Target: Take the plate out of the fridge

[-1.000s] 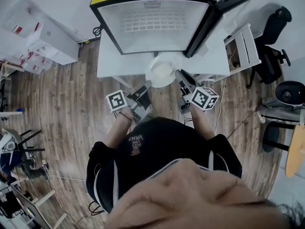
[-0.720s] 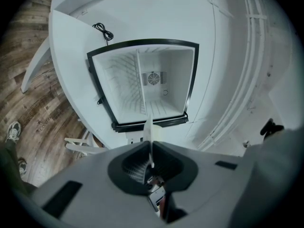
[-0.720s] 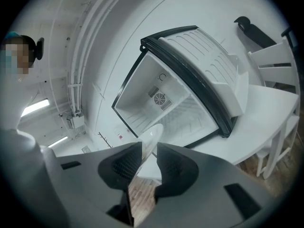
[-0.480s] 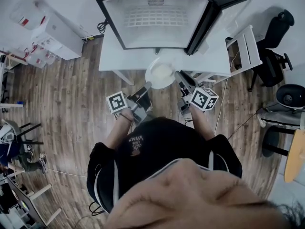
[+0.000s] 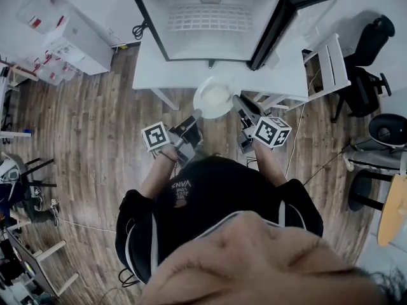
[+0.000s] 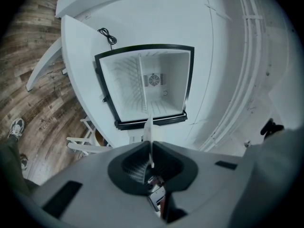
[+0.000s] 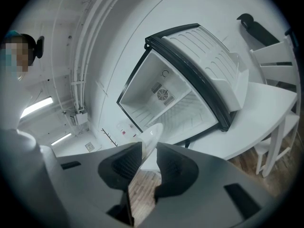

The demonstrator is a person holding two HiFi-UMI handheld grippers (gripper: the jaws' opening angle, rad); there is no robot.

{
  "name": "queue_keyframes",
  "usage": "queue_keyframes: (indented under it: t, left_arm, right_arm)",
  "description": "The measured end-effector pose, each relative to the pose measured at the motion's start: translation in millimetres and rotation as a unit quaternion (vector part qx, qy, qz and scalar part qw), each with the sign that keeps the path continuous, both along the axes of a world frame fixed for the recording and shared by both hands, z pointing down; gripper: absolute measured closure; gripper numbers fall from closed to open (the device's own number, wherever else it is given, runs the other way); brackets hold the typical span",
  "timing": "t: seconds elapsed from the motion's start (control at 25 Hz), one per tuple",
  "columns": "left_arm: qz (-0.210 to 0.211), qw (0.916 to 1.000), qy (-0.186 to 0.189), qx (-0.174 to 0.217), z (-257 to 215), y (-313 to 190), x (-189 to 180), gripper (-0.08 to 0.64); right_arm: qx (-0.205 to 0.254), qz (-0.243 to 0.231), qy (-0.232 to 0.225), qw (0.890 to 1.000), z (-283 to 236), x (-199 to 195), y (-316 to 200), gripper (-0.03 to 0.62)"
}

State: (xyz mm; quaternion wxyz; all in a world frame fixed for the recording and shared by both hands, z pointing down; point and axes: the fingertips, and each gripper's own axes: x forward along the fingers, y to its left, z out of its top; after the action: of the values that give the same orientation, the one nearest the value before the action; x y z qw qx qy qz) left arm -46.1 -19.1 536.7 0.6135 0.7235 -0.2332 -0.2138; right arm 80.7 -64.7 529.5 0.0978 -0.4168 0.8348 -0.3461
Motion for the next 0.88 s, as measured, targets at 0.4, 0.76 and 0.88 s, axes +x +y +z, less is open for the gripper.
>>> queue_keyframes:
  t: [0.4,0.76,0.88]
  left_arm:
    - [0.006,1.0,0.0,0.002,-1,1,2,0.526]
    - [0.01,0.9999,0.001,0.002,-1,5,7,0.526]
    - [0.01,0.9999,0.002,0.002,-1,8,9,0.526]
  right_arm:
    - [-0.001,0.003,0.001,1.0,-1,2,2,0.489]
    - [-0.001,0.008,0.001,1.0,-1,7,9,0.489]
    - [-0.001,0.006,0.004,1.0,0,9,11,0.489]
